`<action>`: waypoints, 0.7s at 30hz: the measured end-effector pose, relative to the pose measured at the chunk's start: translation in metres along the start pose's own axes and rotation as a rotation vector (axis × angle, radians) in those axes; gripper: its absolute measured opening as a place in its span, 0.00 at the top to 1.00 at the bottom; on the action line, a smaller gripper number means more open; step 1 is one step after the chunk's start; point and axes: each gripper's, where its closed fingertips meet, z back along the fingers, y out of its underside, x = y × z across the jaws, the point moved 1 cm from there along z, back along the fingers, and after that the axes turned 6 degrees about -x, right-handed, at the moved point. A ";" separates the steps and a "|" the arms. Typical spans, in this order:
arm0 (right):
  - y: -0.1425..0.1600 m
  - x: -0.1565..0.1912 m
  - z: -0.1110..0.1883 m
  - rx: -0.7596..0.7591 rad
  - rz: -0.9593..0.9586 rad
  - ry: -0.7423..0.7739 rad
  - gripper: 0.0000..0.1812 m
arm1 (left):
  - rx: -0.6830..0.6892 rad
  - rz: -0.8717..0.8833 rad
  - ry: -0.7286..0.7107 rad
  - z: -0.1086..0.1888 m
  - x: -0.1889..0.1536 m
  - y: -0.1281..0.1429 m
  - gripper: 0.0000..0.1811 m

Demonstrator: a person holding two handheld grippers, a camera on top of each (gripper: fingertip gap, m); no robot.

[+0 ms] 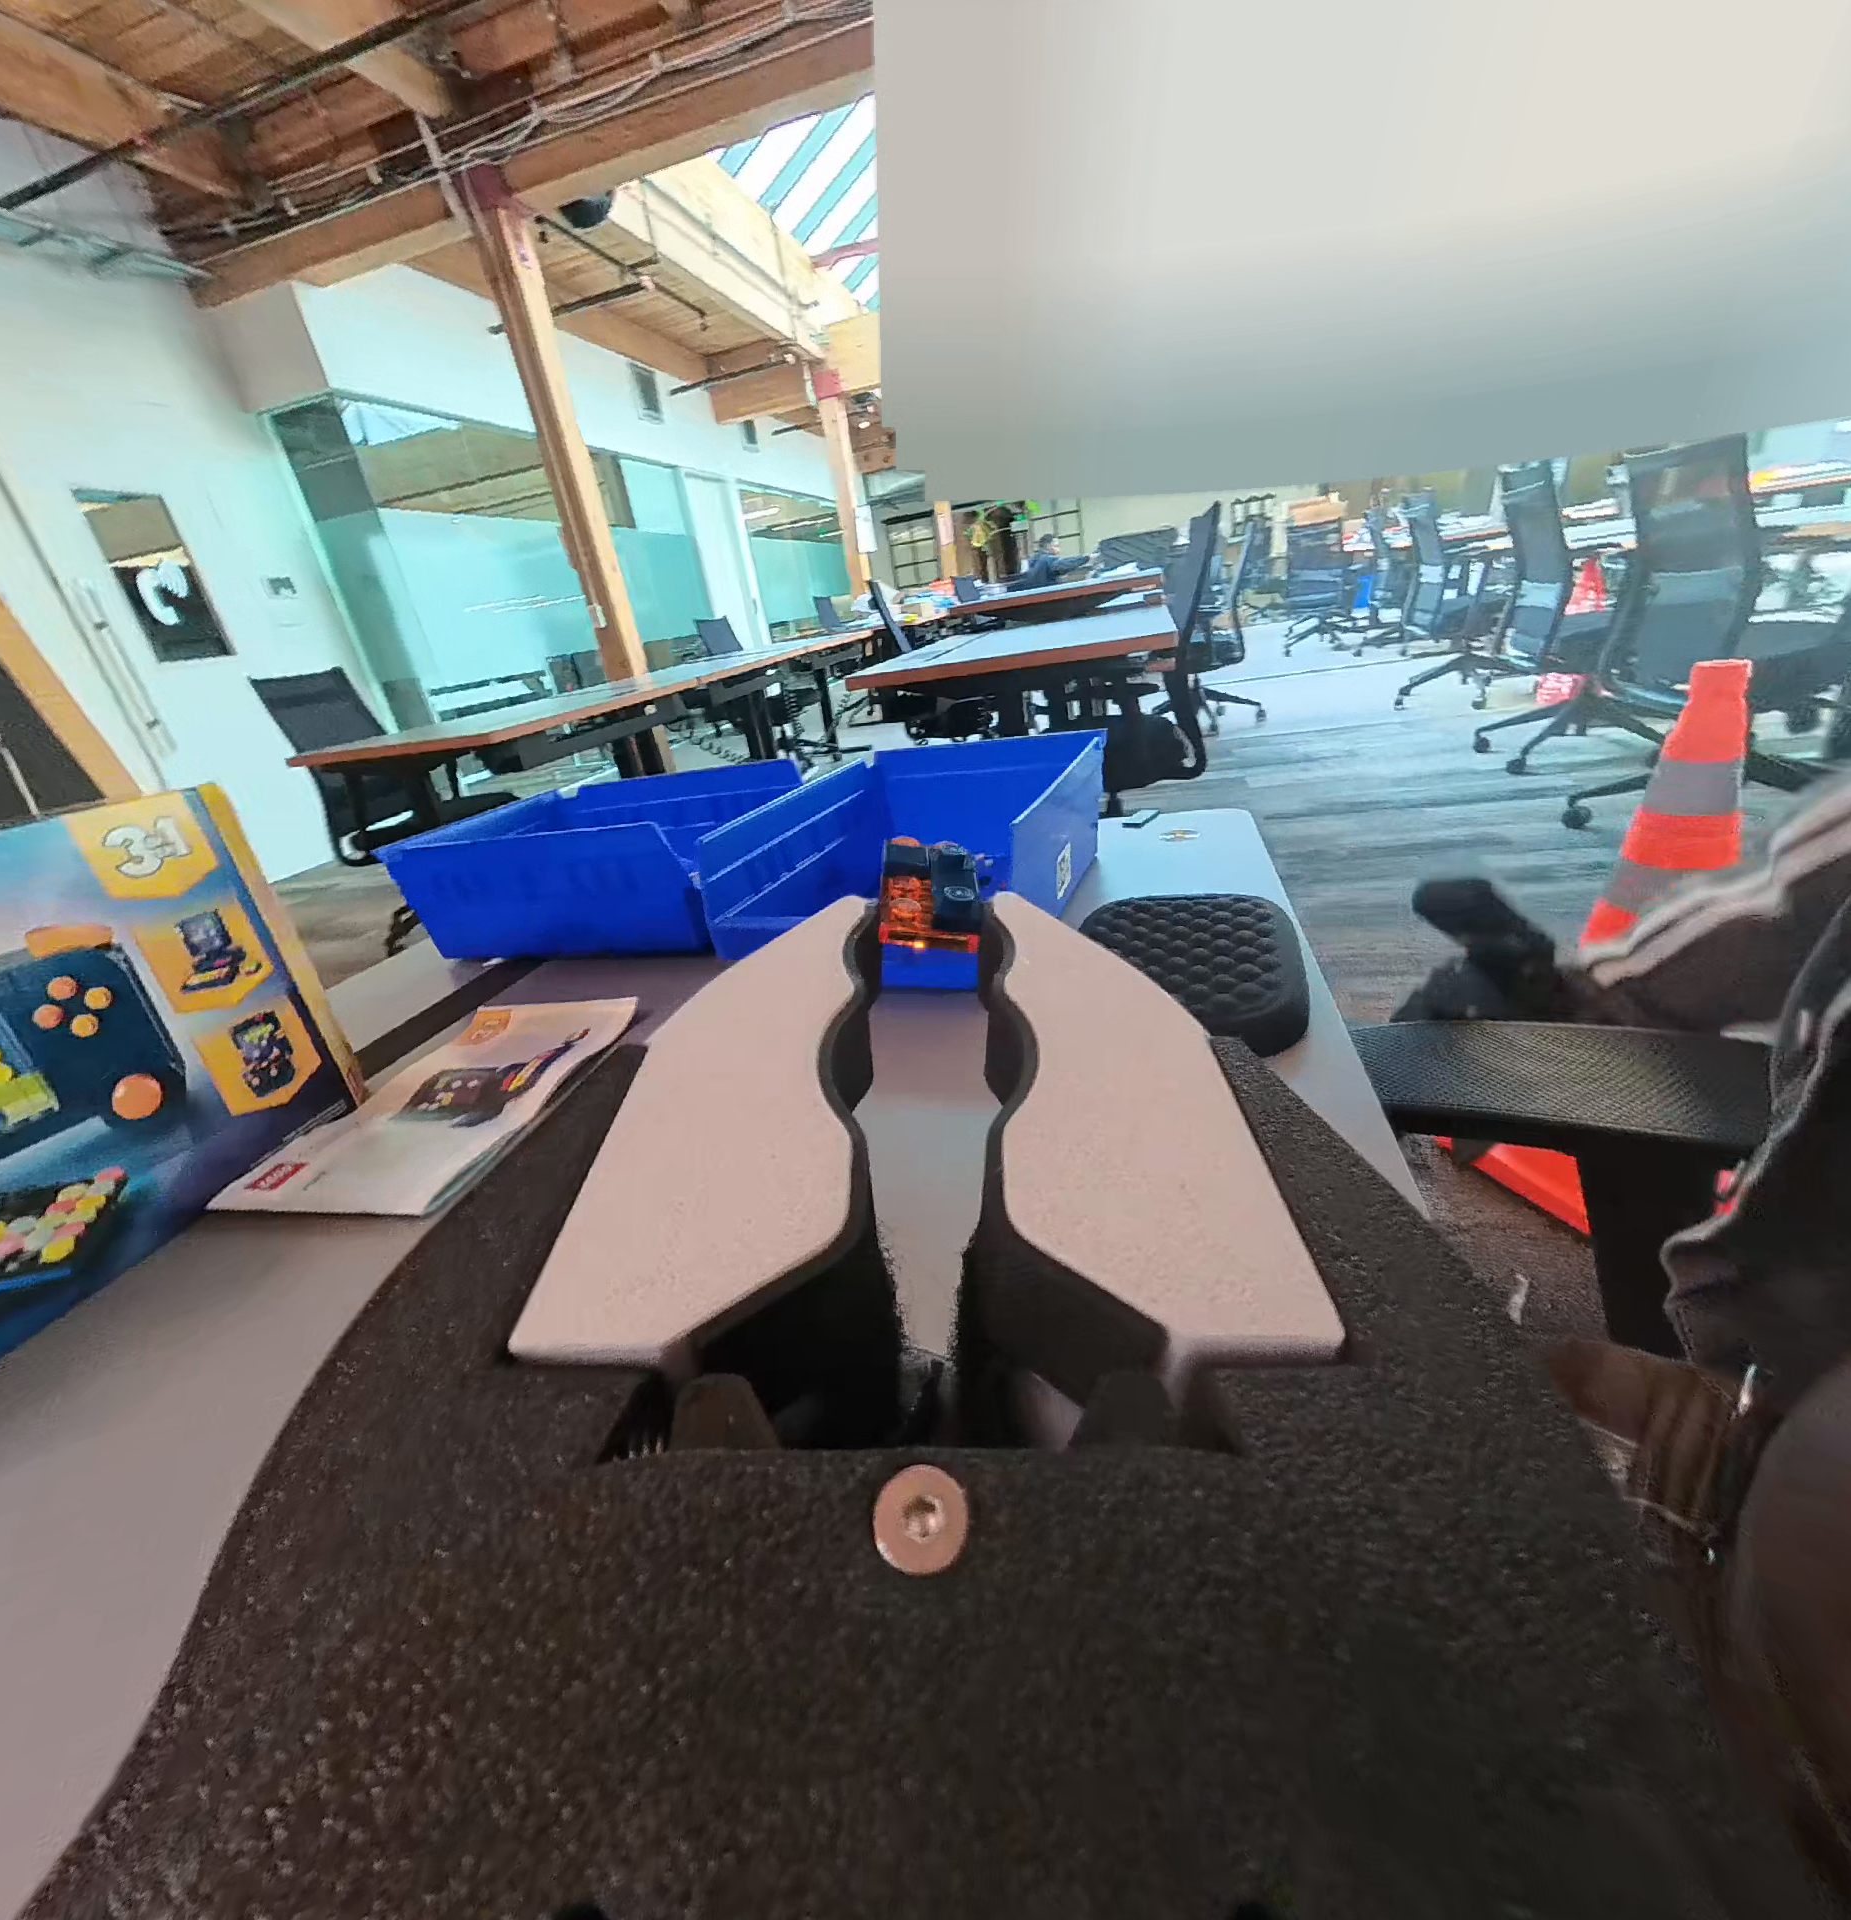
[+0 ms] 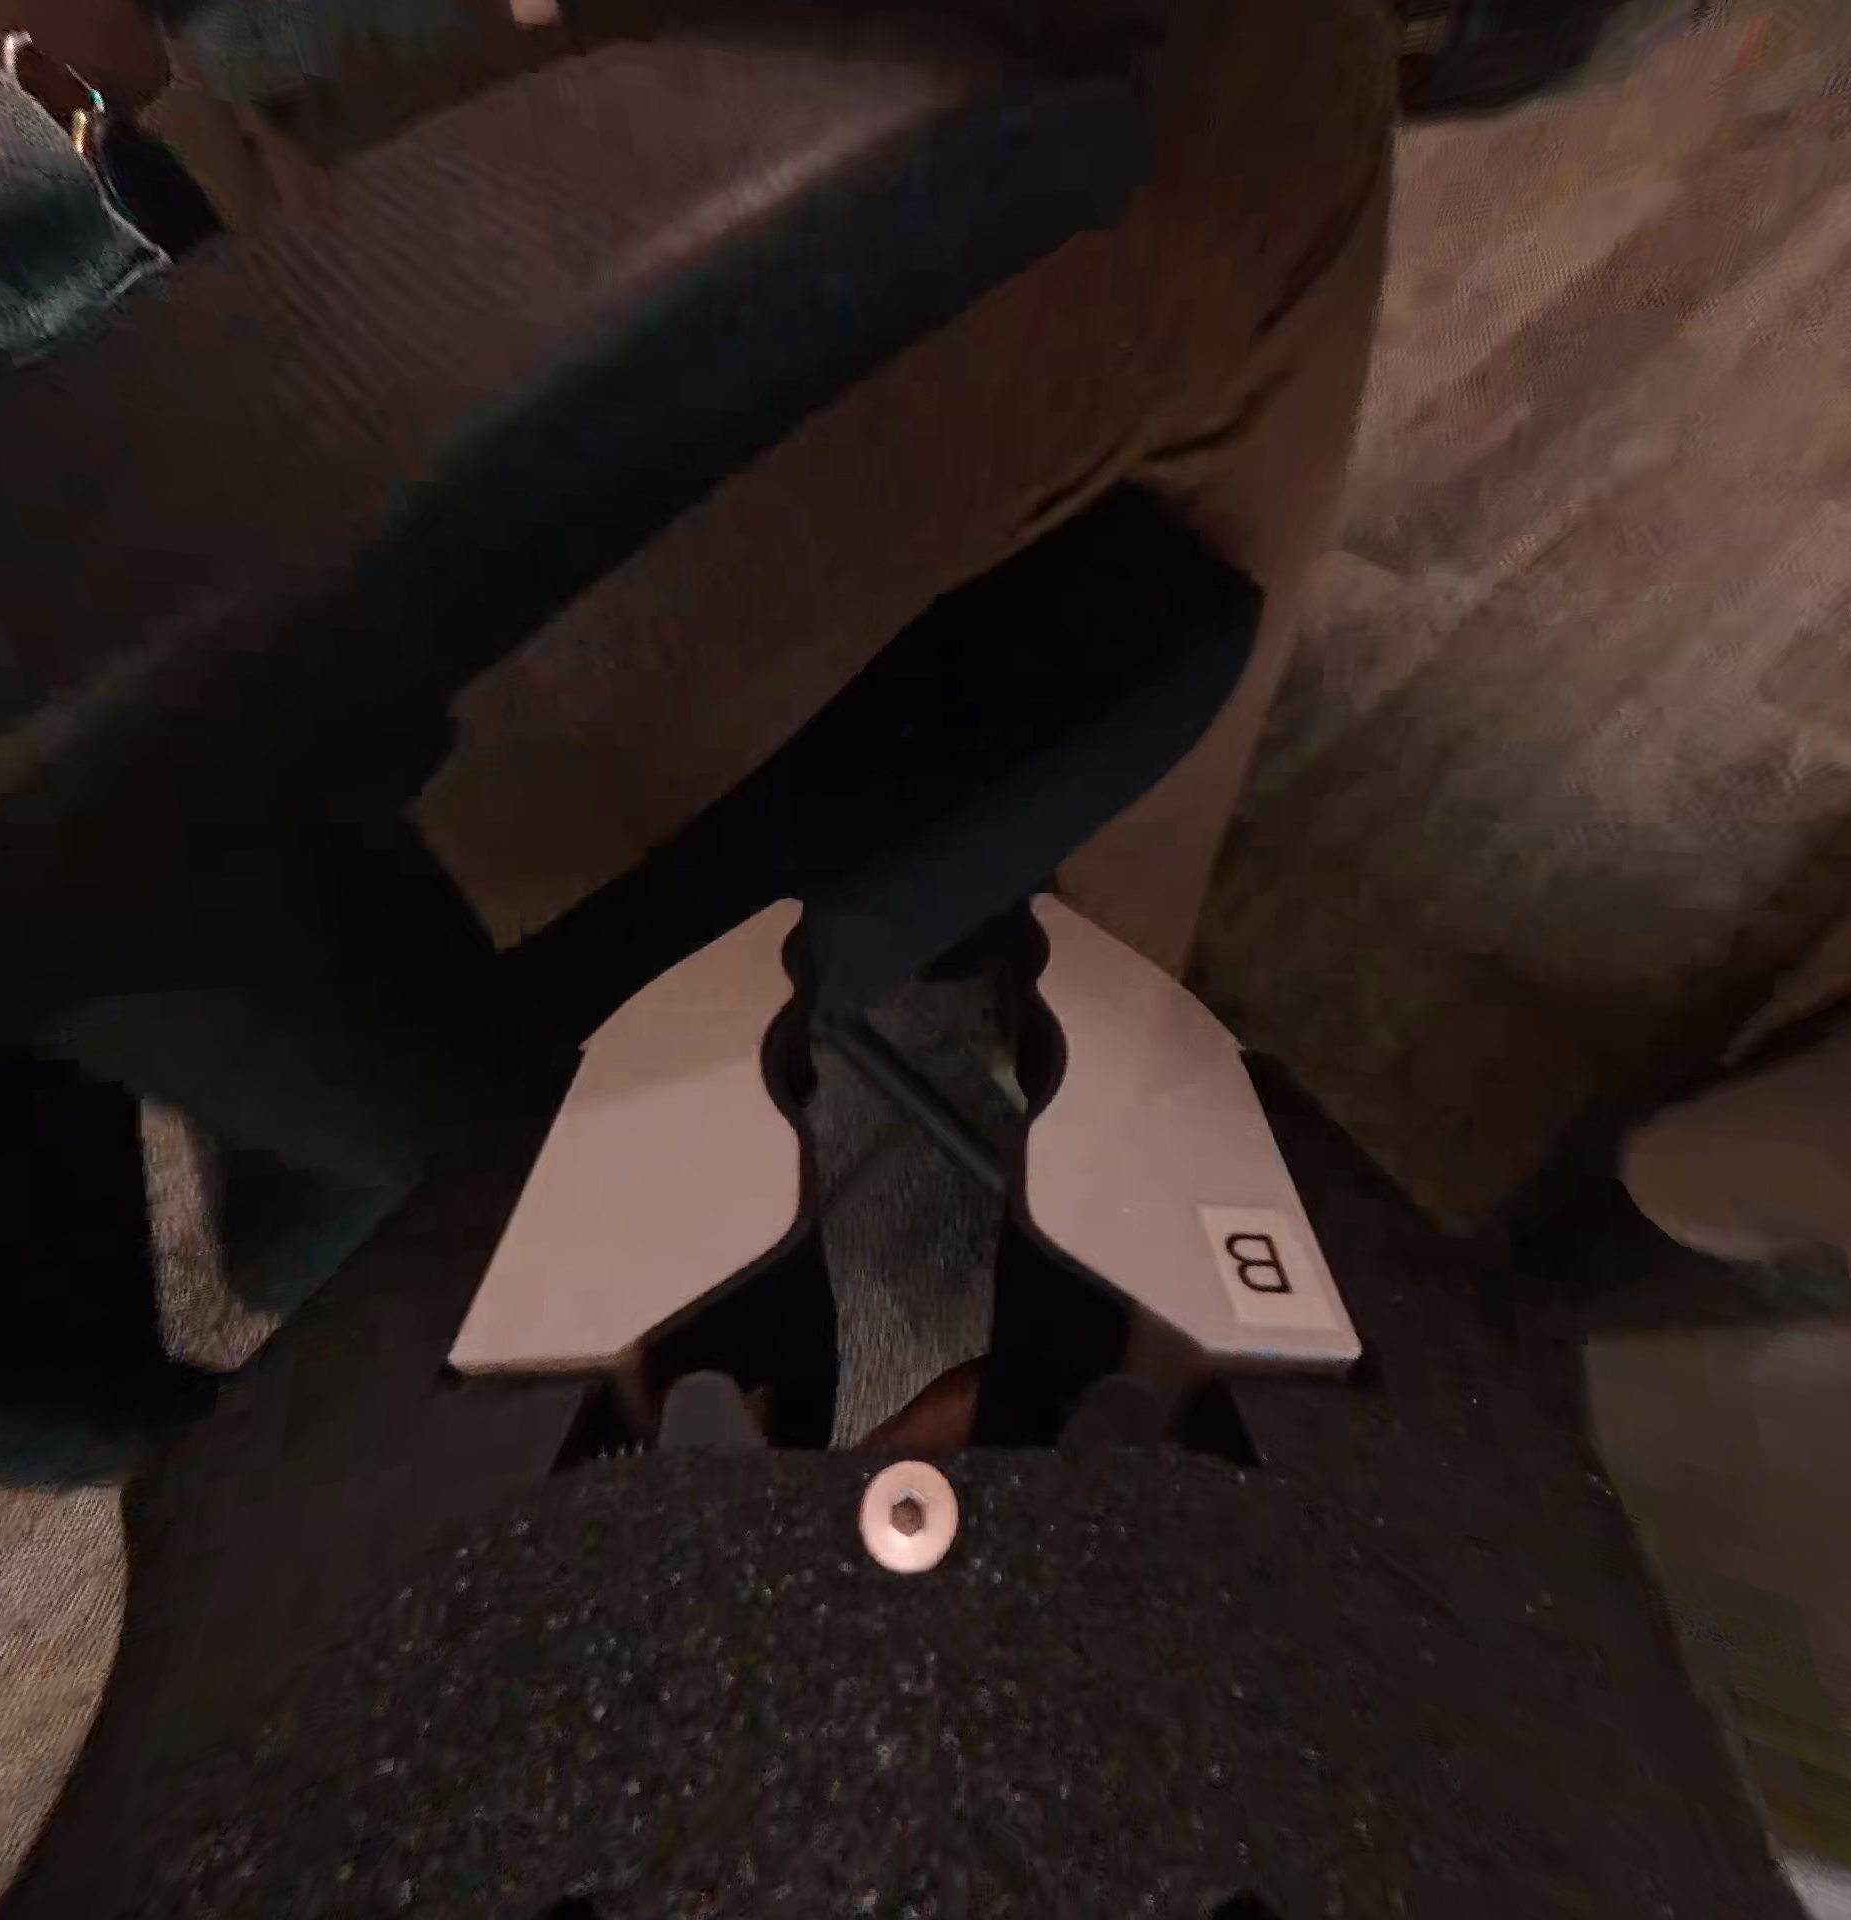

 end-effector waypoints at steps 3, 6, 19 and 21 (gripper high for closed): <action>0.019 0.002 -0.047 -0.060 0.021 -0.115 0.79 | 0.038 -0.002 -0.034 -0.003 -0.010 0.002 0.91; 0.022 0.009 -0.084 -0.111 0.072 -0.227 0.78 | 0.076 0.011 -0.034 -0.008 -0.023 0.007 0.91; 0.017 0.005 -0.143 -0.124 0.303 -0.305 0.82 | 0.131 0.063 -0.107 -0.007 -0.026 0.017 0.91; 0.017 0.003 -0.143 -0.107 0.291 -0.314 0.89 | 0.131 0.075 -0.112 -0.005 -0.025 0.019 0.91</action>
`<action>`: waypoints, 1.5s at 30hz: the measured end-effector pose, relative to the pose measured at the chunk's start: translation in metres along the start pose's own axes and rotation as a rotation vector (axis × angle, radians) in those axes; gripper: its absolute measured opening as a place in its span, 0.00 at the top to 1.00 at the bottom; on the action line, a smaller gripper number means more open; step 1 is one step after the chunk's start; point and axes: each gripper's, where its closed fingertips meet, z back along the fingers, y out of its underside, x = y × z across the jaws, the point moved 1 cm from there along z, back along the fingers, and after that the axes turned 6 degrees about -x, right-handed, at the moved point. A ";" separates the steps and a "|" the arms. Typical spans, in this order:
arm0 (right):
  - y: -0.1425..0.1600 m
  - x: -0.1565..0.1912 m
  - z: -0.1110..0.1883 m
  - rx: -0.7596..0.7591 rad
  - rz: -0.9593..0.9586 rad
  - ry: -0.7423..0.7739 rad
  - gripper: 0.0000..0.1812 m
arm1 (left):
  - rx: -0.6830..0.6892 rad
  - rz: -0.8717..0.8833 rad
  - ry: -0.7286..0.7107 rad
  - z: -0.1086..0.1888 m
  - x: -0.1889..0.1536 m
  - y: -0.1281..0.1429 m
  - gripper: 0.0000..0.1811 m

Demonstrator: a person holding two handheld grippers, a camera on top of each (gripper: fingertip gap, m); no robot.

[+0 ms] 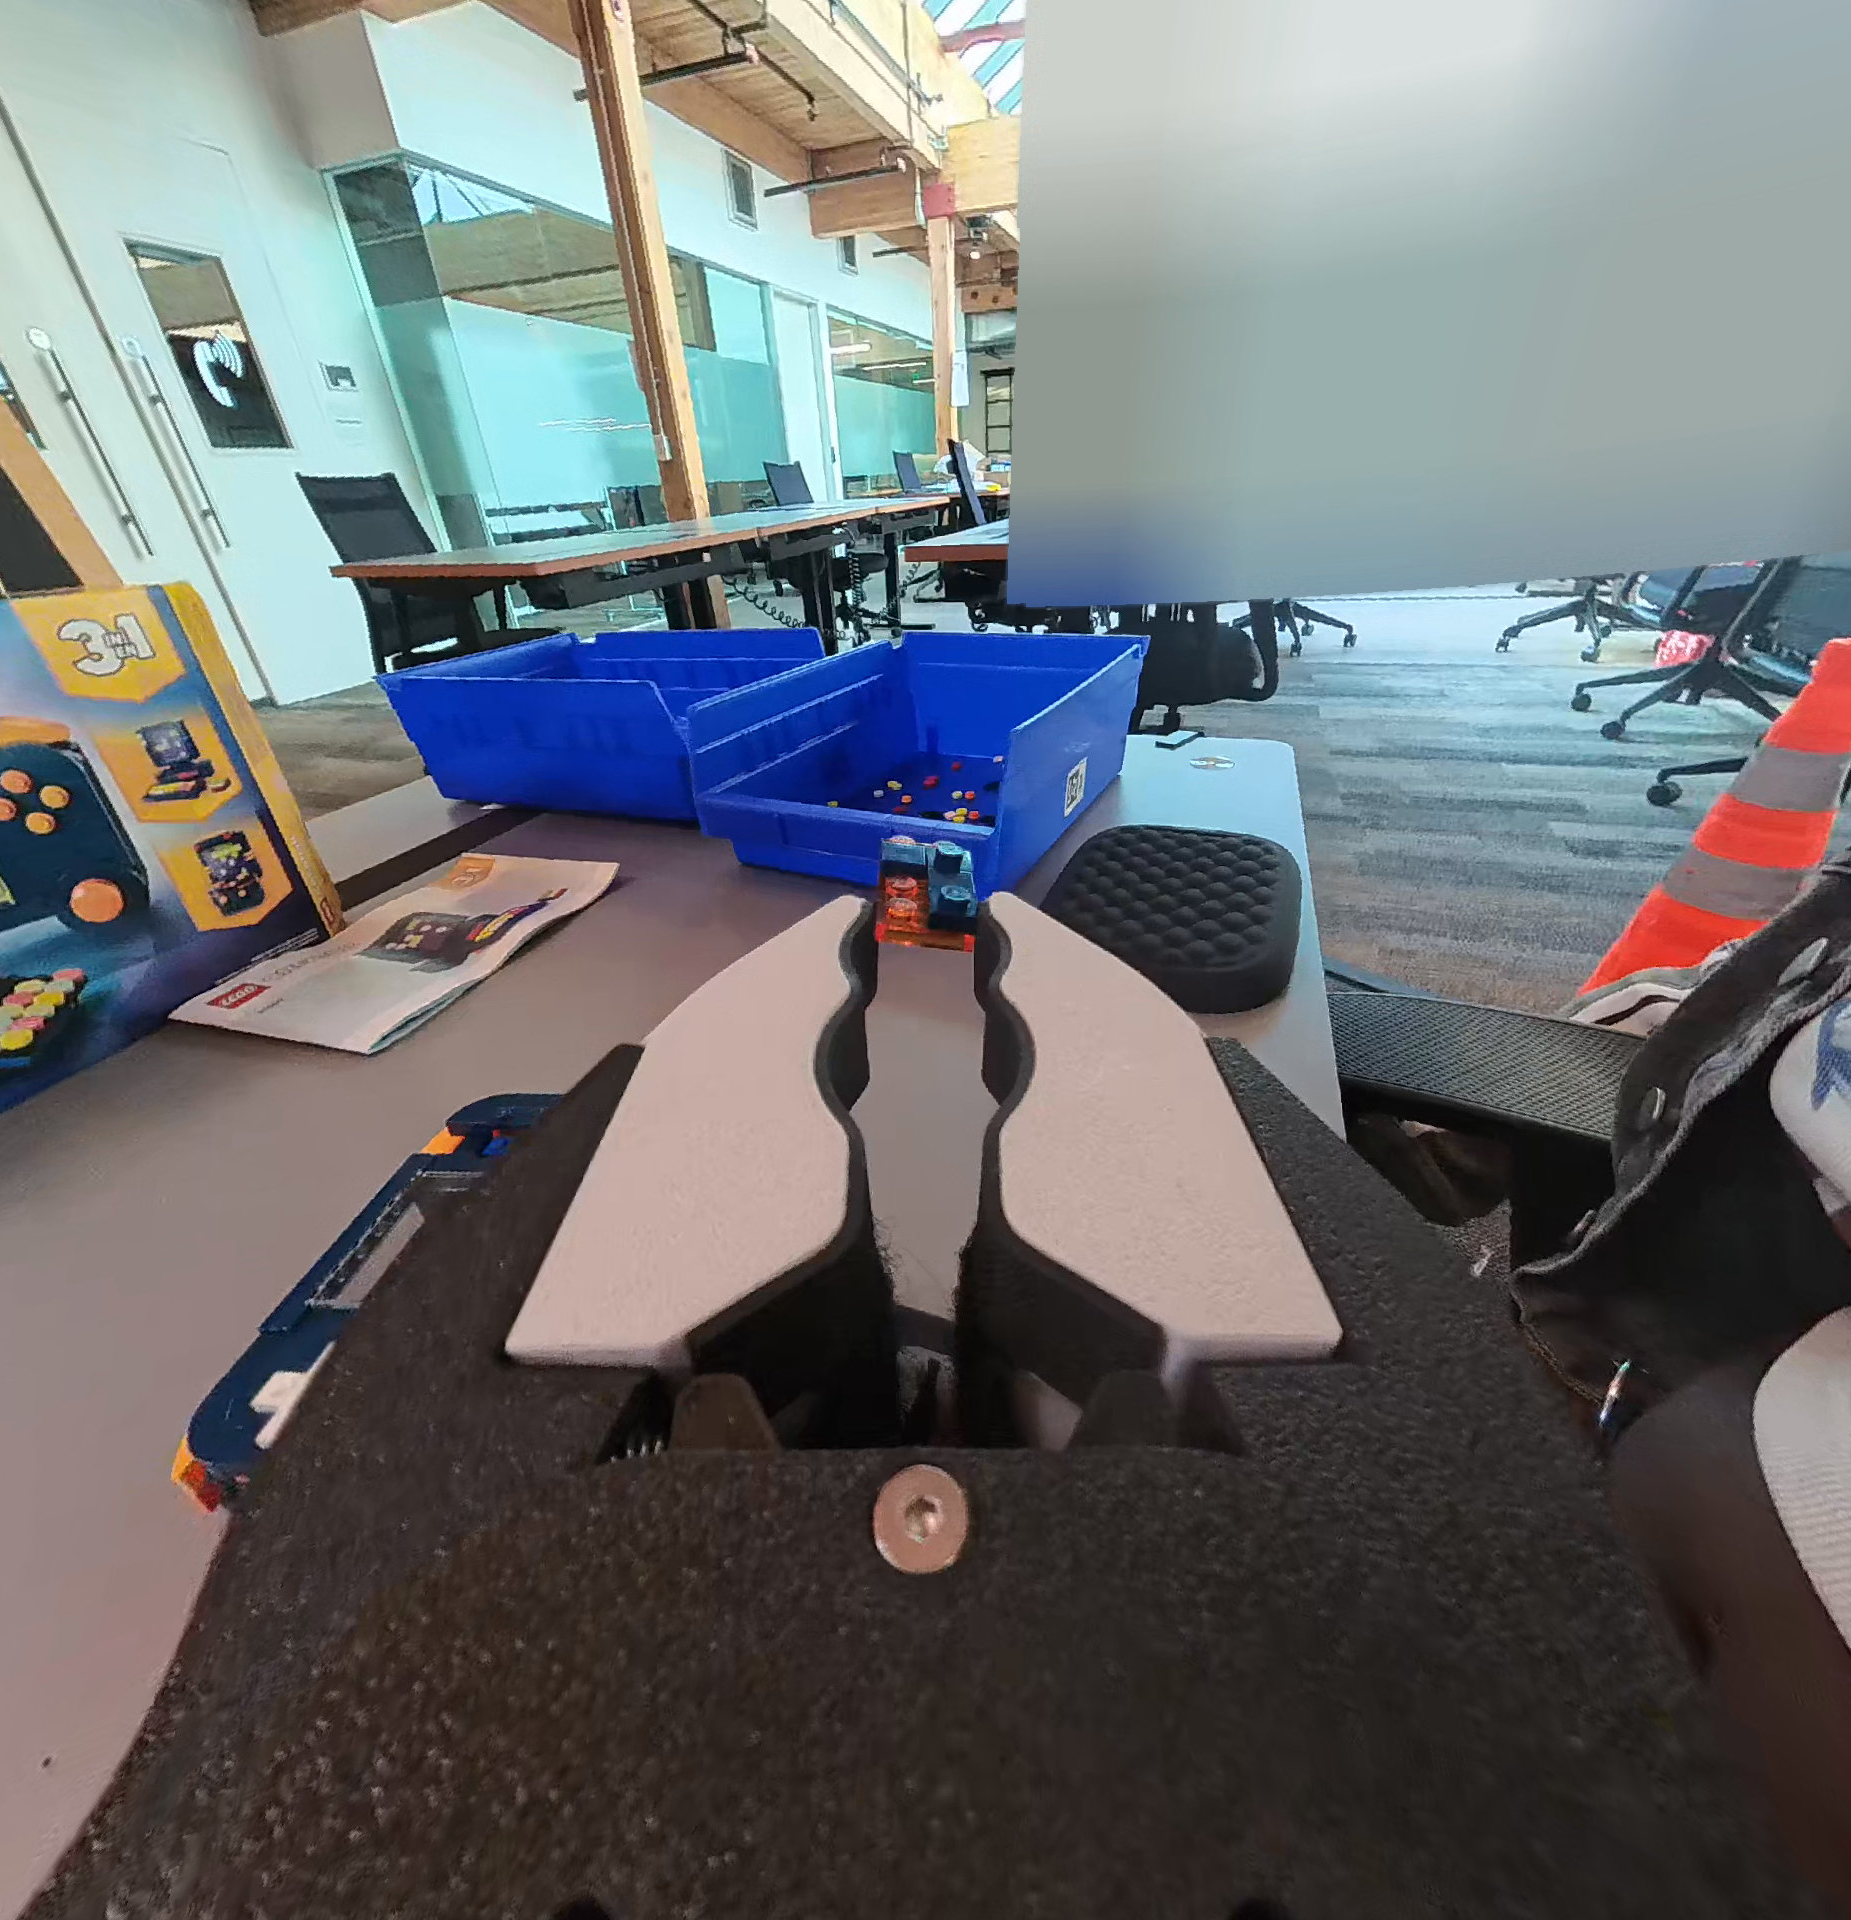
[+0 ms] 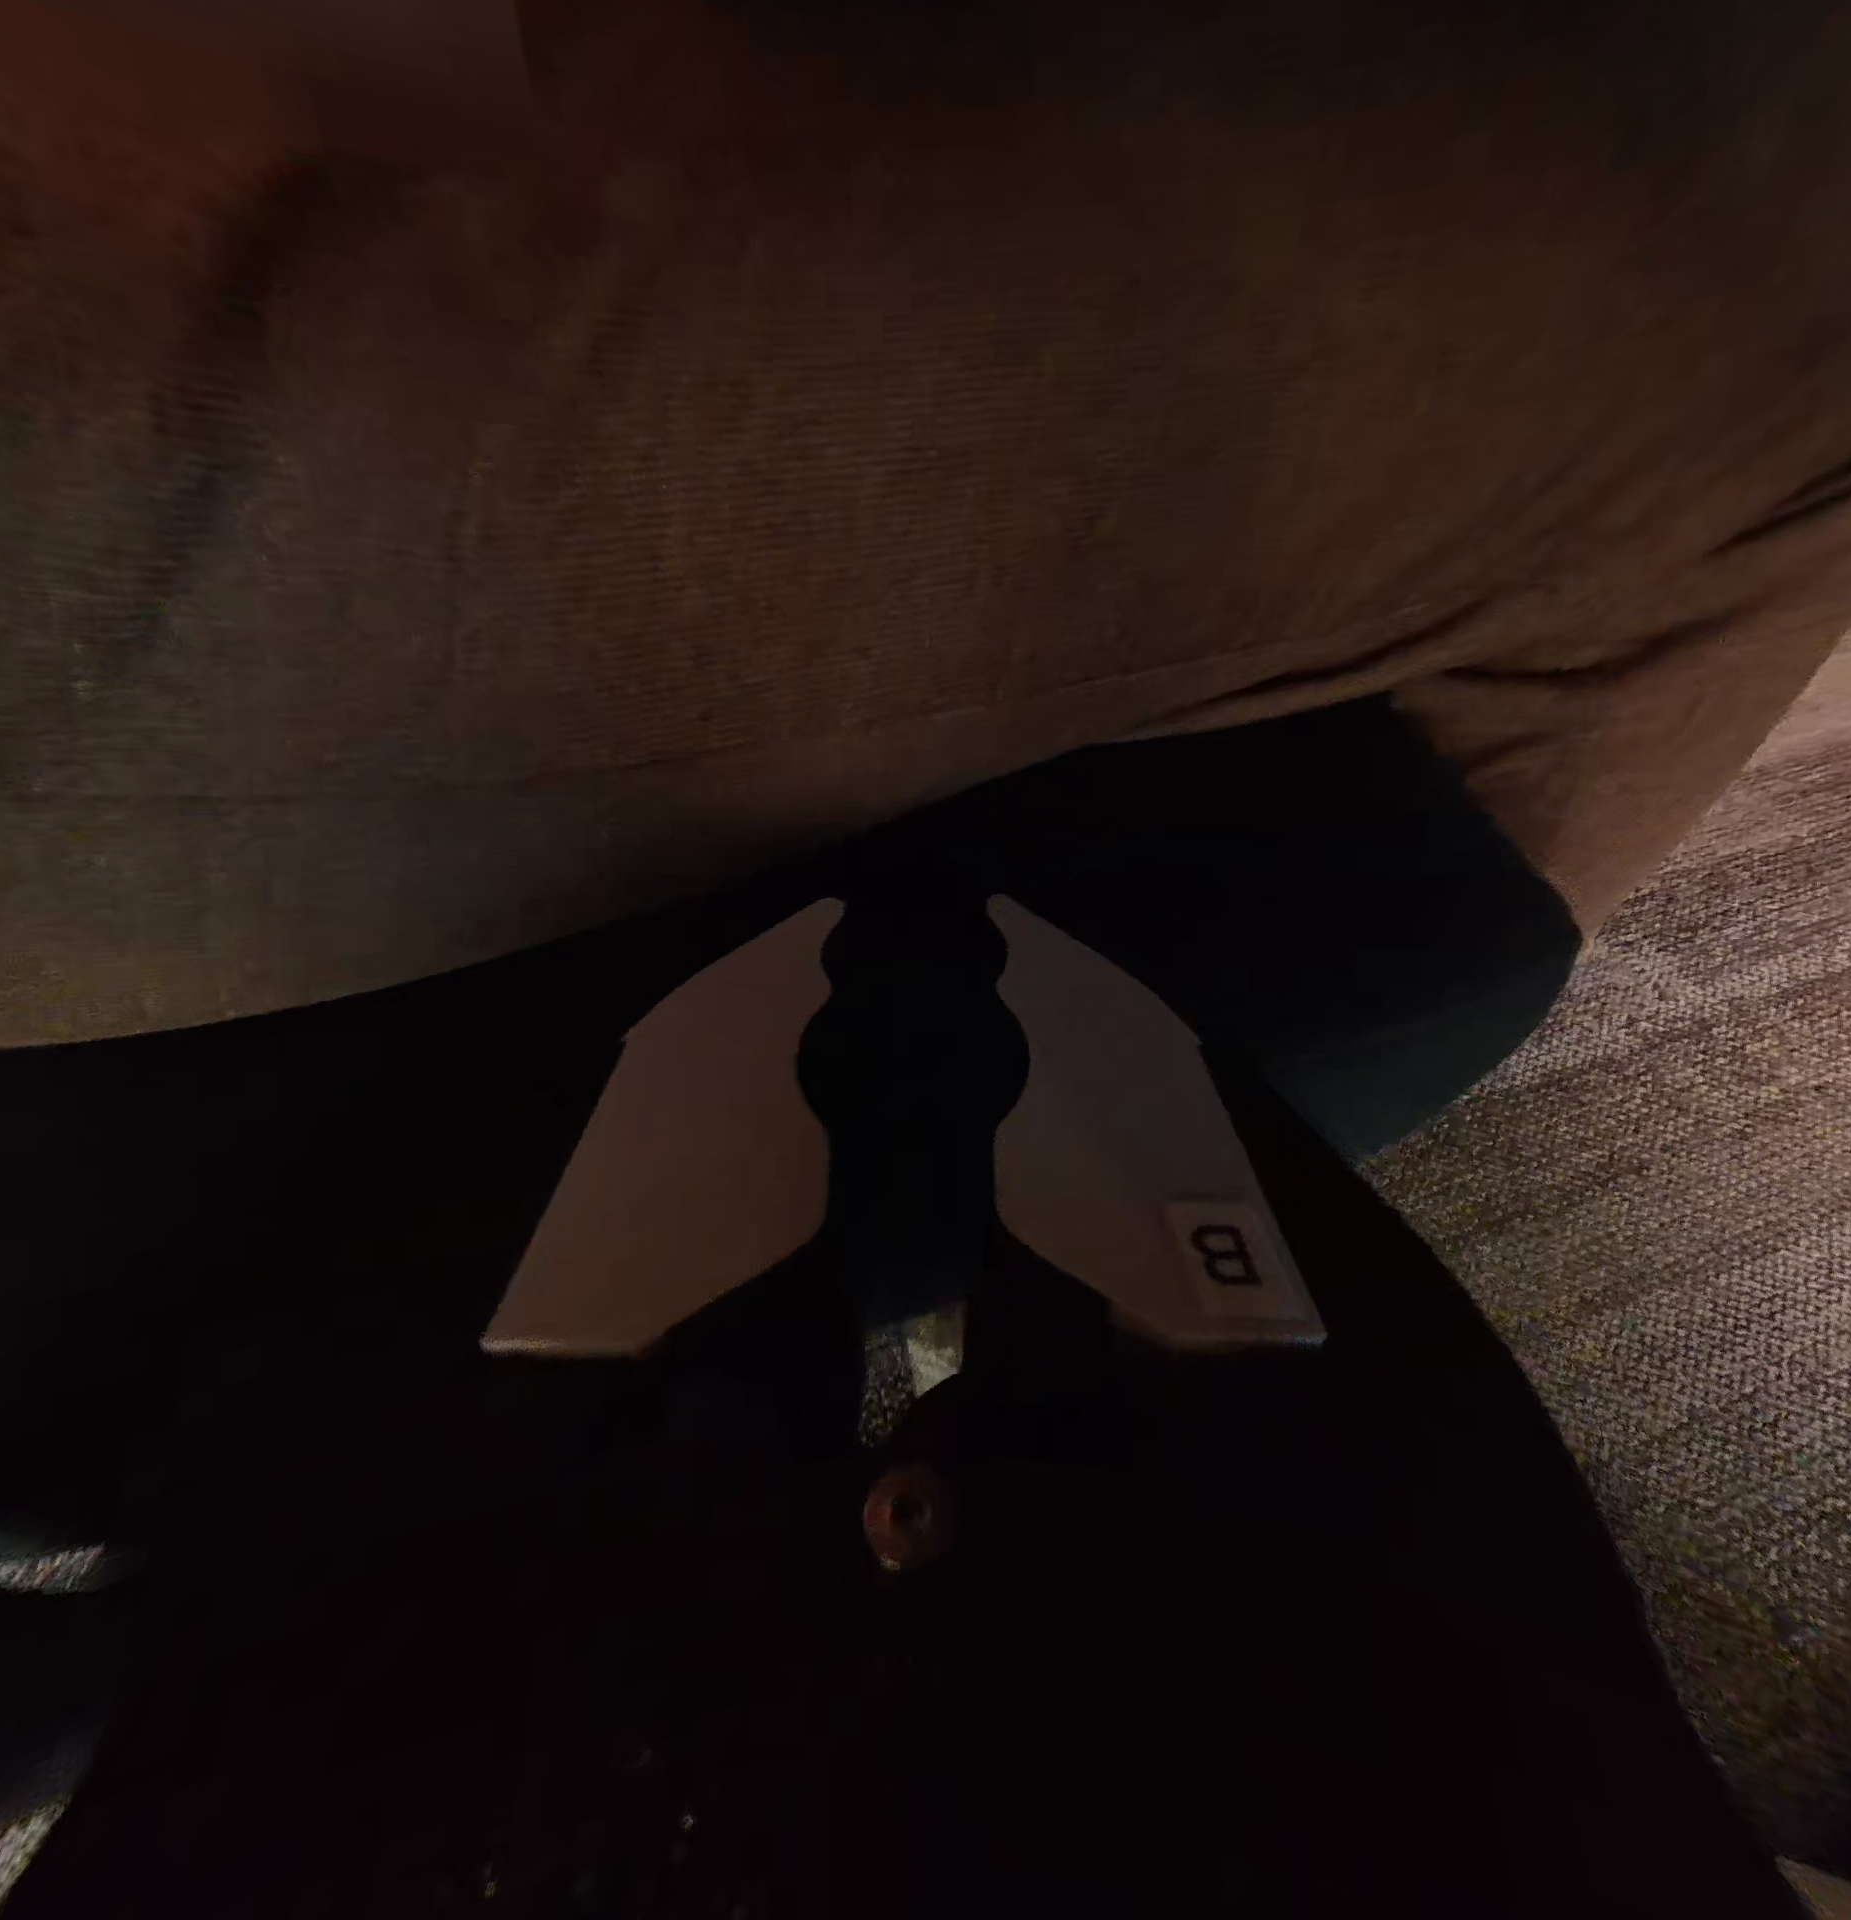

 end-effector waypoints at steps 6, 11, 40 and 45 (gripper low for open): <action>0.006 0.004 -0.001 0.044 -0.021 -0.022 0.90 | 0.022 0.018 0.008 -0.002 0.002 0.008 0.91; 0.008 0.006 -0.001 0.058 -0.037 -0.001 0.94 | 0.024 0.028 0.023 -0.007 0.000 0.012 0.91; -0.335 -0.177 0.220 0.082 0.008 0.957 0.95 | -0.028 -0.006 0.254 -0.045 0.000 -0.001 0.91; -0.280 -0.237 0.207 0.382 -0.307 0.853 0.72 | 0.034 -0.053 0.280 -0.032 0.002 0.008 0.91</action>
